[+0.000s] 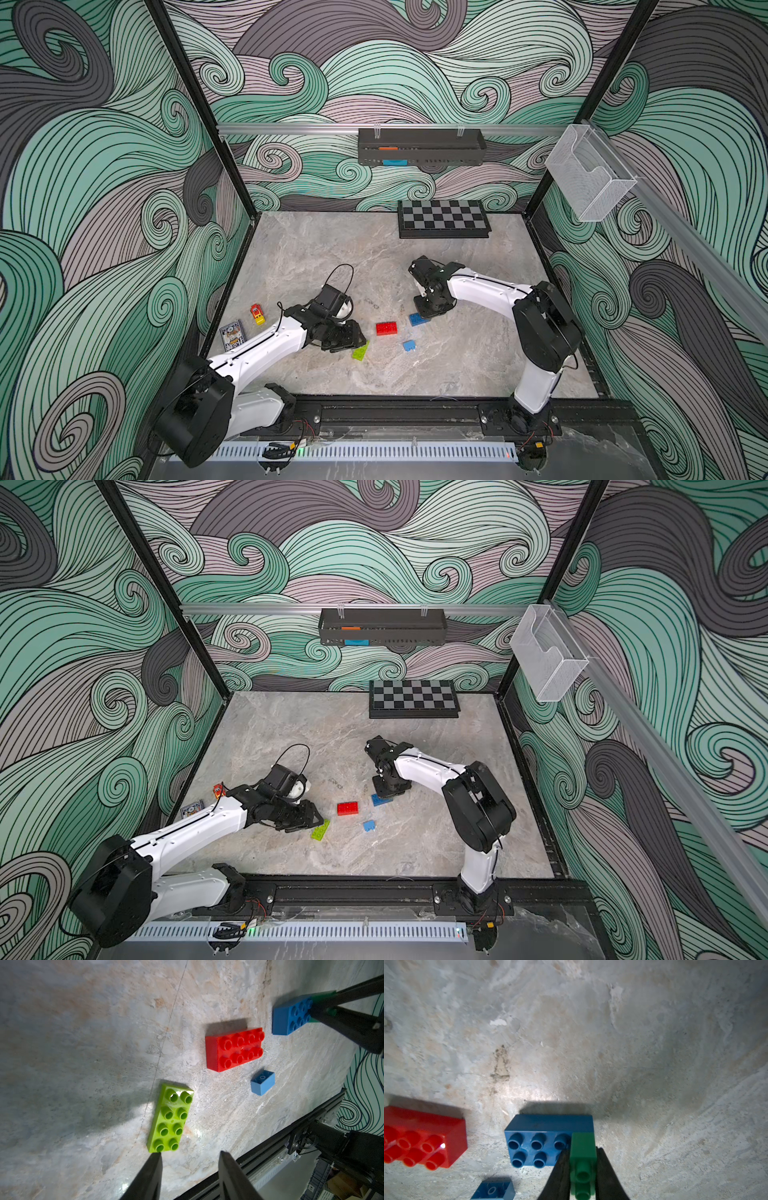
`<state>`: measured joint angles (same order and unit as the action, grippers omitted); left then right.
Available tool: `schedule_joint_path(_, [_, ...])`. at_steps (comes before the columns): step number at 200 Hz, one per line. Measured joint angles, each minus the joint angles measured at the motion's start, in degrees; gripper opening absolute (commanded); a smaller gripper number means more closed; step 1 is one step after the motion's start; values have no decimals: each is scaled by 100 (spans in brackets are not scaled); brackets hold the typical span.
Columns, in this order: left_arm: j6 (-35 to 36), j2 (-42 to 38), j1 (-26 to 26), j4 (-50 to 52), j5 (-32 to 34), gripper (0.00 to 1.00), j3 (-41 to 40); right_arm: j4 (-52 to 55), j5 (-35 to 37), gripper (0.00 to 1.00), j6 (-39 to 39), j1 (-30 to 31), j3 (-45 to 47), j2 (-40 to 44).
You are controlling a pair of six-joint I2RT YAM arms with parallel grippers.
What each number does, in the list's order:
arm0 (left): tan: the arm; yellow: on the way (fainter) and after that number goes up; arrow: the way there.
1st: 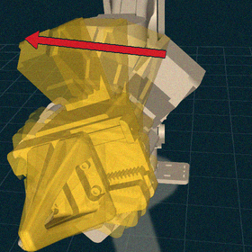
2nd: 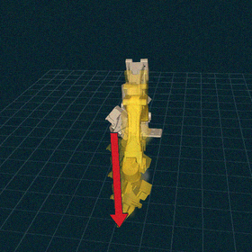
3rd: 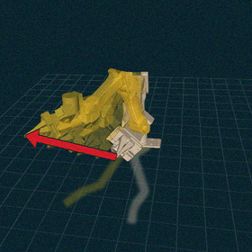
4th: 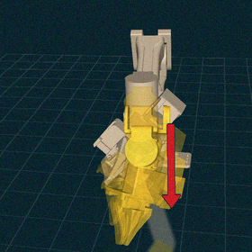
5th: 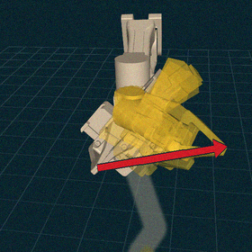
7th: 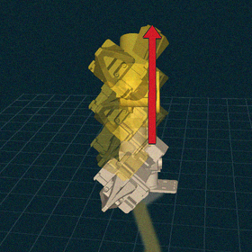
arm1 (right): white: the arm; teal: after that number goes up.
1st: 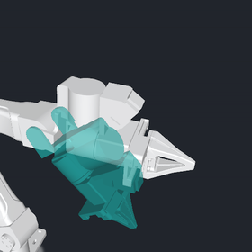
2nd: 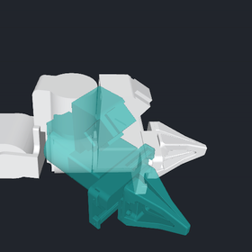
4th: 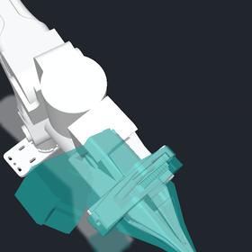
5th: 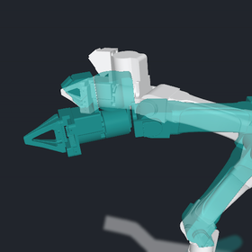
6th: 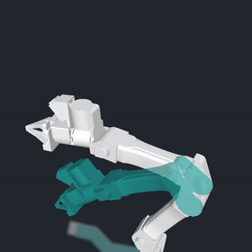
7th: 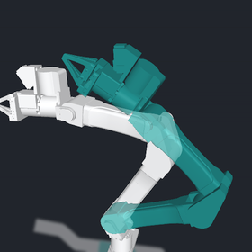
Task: Assemble the number 5 with lego
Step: Assemble the lego brick with the lego brick.
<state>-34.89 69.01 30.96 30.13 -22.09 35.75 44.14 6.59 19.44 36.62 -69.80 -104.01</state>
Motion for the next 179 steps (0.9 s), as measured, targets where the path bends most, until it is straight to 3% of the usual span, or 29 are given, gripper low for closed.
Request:
schedule_joint_path(36, [2, -28, 0, 13, 4, 48, 0, 55, -9, 43, -74, 2, -146, 31])
schedule_joint_path(75, [2, -28, 0, 22, 4, 48, 0, 149, -28, 47, -87, 0, -173, 238])
schedule_joint_path(103, [2, -28, 0, 28, 4, 48, 0, 179, -68, 41, -79, 0, -166, 452])
schedule_joint_path(141, [2, -28, 0, 28, 4, 48, 0, 186, -111, 24, -92, 0, -74, 540])
schedule_joint_path(179, [0, -50, 7, 31, 4, 48, 0, 177, -116, 18, -87, 0, 59, 459])
